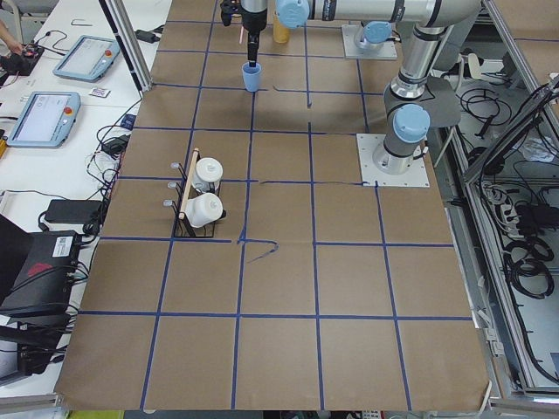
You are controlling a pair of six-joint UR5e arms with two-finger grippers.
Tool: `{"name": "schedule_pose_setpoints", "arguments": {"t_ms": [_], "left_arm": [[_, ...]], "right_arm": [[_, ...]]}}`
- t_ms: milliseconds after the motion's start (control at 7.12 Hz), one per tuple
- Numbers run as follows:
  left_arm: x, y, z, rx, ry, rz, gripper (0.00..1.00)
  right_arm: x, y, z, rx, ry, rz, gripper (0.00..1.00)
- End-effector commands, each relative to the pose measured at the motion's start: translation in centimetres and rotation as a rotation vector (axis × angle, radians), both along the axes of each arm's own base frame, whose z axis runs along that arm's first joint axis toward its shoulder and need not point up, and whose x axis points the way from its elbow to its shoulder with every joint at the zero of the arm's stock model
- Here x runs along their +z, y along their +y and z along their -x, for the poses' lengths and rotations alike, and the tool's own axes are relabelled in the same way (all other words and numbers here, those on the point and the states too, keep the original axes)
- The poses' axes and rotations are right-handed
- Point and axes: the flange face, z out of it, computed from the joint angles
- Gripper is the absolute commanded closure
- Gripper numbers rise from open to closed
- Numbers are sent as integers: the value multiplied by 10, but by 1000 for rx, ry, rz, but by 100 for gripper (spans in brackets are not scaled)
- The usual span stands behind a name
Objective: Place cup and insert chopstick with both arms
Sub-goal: 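Move the chopstick over the blue cup and lower it in with the right gripper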
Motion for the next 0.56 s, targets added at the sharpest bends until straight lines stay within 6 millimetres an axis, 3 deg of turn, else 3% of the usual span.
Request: {"name": "schedule_pose_setpoints", "arguments": {"t_ms": [0,140,421], "left_arm": [[7,8,-3,8,-19,13,0],[6,7,-6,13,-10,11,0],[7,5,-16,27,-6,15,0]], "right_arm": [[-44,-3,-14,-8,-27,-68,100],[-56,-2,-15,-22,-28,-82,100],[-55,-15,-13,-57,30,-133,100]]}}
